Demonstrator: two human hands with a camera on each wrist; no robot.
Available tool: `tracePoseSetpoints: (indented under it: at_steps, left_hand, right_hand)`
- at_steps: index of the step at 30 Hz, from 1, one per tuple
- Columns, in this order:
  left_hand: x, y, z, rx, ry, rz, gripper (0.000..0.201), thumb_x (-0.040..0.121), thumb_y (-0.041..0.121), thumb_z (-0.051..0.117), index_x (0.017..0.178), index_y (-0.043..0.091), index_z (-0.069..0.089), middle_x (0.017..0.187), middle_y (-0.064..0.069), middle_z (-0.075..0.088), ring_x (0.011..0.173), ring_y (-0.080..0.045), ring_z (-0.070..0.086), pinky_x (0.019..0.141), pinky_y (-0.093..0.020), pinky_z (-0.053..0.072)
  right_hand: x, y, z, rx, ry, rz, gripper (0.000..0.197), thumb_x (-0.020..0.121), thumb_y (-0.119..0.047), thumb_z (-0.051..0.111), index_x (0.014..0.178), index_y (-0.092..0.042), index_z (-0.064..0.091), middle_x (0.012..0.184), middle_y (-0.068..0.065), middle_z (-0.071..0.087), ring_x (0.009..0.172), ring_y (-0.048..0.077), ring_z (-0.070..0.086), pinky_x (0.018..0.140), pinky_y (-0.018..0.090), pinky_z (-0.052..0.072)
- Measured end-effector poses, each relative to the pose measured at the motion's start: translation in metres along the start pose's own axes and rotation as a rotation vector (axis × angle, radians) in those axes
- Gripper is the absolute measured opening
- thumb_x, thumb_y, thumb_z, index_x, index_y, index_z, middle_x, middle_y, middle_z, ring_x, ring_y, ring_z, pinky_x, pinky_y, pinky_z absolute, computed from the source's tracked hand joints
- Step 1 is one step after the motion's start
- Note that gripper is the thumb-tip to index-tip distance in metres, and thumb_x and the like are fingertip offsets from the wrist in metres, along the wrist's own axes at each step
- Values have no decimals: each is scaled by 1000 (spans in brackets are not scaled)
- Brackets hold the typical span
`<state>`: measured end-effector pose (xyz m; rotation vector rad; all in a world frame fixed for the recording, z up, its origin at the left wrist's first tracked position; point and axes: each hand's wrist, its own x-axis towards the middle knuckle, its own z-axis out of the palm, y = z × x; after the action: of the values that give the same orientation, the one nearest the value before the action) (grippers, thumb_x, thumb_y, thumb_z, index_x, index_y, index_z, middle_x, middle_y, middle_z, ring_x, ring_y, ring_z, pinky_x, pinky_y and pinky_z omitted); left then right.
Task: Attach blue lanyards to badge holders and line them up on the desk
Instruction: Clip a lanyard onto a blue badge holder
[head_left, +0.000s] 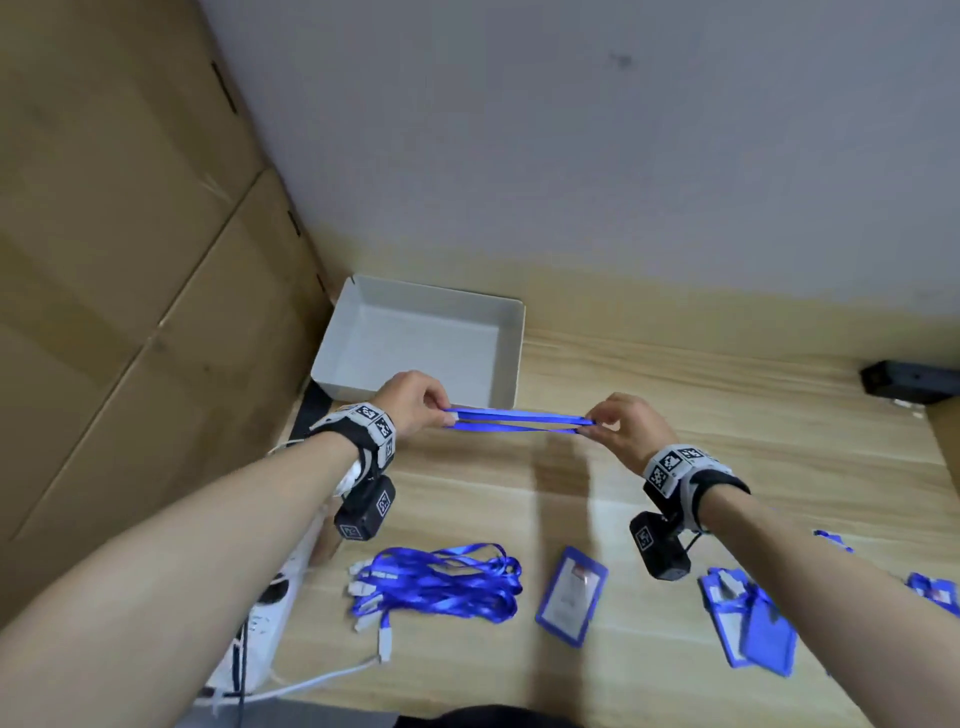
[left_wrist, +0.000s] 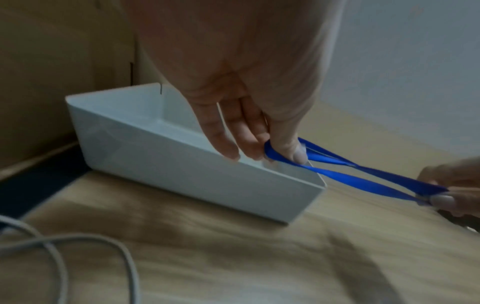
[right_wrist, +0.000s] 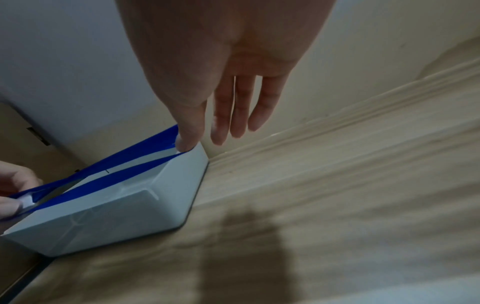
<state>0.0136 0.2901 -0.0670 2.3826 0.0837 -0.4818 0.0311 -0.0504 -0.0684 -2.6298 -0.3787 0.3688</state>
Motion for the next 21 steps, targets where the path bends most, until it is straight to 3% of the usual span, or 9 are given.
tracePoseSetpoints:
  at_steps: [5, 8, 11, 17, 21]
  left_hand:
    - [11, -19, -49, 19, 53, 30, 8, 77, 22, 82, 80, 23, 74, 78, 5, 69, 72, -11, 61, 68, -20, 43]
    - [24, -26, -74, 62, 72, 40, 7, 83, 20, 76, 83, 25, 73, 83, 8, 68, 75, -10, 60, 73, -23, 44]
    - [42, -30, -93, 173, 93, 33, 10, 85, 23, 72, 80, 31, 69, 86, 11, 69, 79, -13, 61, 73, -25, 47]
    - [87, -32, -122, 364, 124, -48, 16, 90, 20, 62, 98, 30, 73, 102, 8, 70, 94, -20, 64, 77, -27, 50]
    - [124, -34, -141, 408, 93, -154, 24, 87, 14, 61, 101, 28, 75, 110, 2, 70, 101, -25, 64, 85, -31, 52]
  right_hand:
    - [25, -45, -10, -48, -1, 41, 13, 88, -34, 69, 96, -28, 77, 80, -4, 61, 79, 21, 57, 65, 31, 41]
    - [45, -68, -14, -45, 31, 51, 16, 86, -25, 71, 101, -24, 78, 85, 3, 71, 80, 23, 64, 61, 24, 35]
    - [67, -86, -19, -88, 29, 82, 17, 87, -26, 70, 102, -28, 78, 87, 1, 74, 76, 18, 61, 56, 21, 32]
    - [126, -108, -21, -104, -75, 101, 22, 89, -25, 64, 107, -28, 76, 89, 8, 73, 83, 29, 64, 71, 31, 49]
    - [176, -121, -17, -138, -158, 120, 25, 88, -22, 58, 104, -27, 76, 93, 10, 71, 89, 31, 63, 70, 27, 43]
